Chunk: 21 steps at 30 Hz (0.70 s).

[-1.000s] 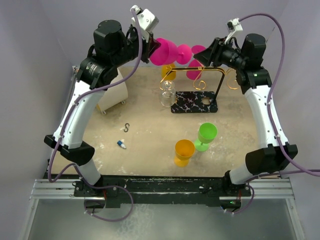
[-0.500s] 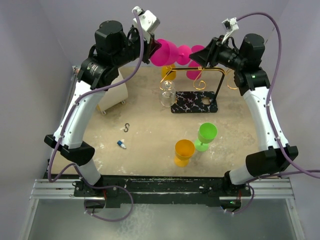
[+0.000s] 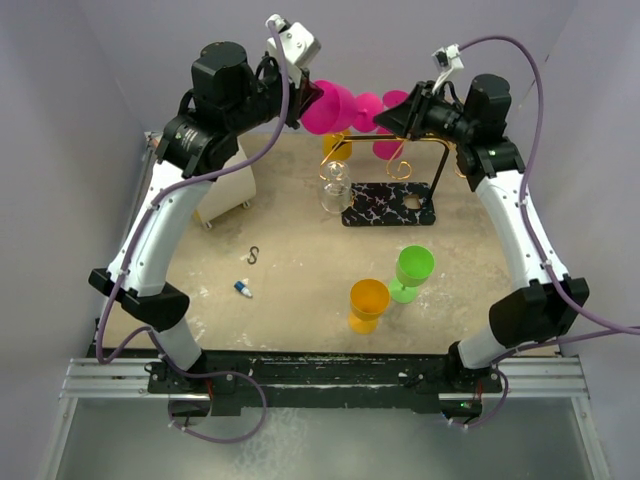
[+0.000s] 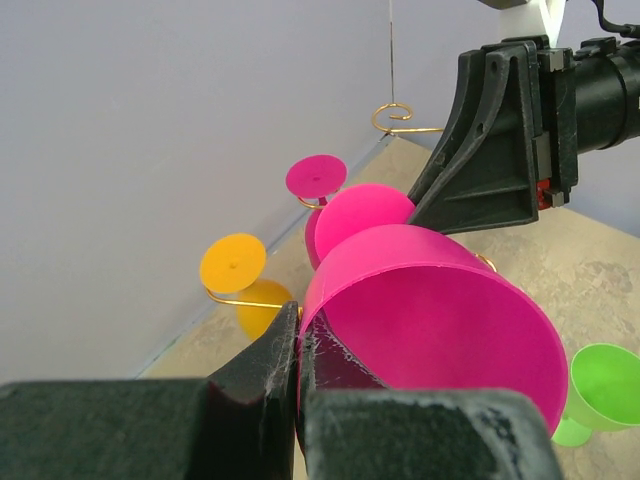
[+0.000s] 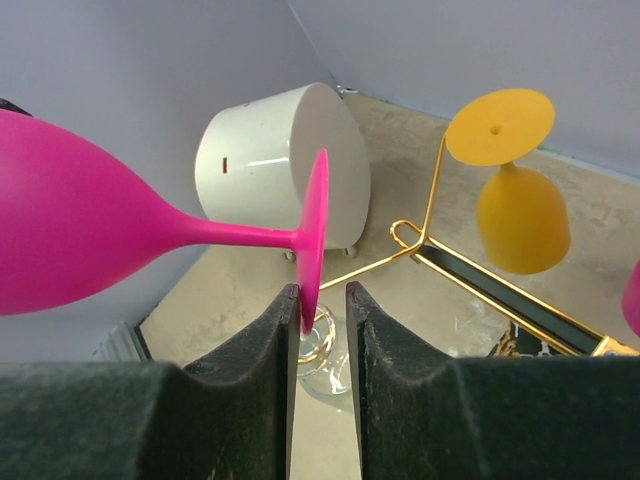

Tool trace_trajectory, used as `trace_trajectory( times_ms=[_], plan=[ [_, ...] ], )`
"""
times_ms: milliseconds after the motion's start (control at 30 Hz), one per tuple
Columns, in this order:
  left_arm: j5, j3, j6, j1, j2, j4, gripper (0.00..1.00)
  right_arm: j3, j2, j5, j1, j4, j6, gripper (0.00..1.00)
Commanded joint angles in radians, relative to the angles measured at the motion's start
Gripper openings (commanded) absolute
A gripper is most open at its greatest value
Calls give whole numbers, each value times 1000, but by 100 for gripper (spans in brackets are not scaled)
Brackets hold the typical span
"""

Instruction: Place the wine glass upside down on the wine glass rack

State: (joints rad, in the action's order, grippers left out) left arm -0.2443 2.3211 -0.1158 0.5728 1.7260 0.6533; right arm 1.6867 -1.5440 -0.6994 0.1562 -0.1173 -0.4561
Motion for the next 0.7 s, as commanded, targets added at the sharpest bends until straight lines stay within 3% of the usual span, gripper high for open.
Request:
trace_trajectory(
  times_ms=[0,200,267,333,667],
  plan=[
    [-34,-1,2,5,-31,-45,0,-15,0,-57,8,123,-85,25],
    [-50,-15,8,5,-30,-48,0,-32,-7,-80,8,183,-144,10],
    [-48,-18,8,6,-34,-48,0,-32,-4,-72,8,174,-139,0],
    [-42,-24,4,6,-41,-47,1,-20,2,-52,6,140,-110,0],
    [8,-66,-12,-22,-106,-20,66,118,55,197,-64,-72,160,0]
  ],
)
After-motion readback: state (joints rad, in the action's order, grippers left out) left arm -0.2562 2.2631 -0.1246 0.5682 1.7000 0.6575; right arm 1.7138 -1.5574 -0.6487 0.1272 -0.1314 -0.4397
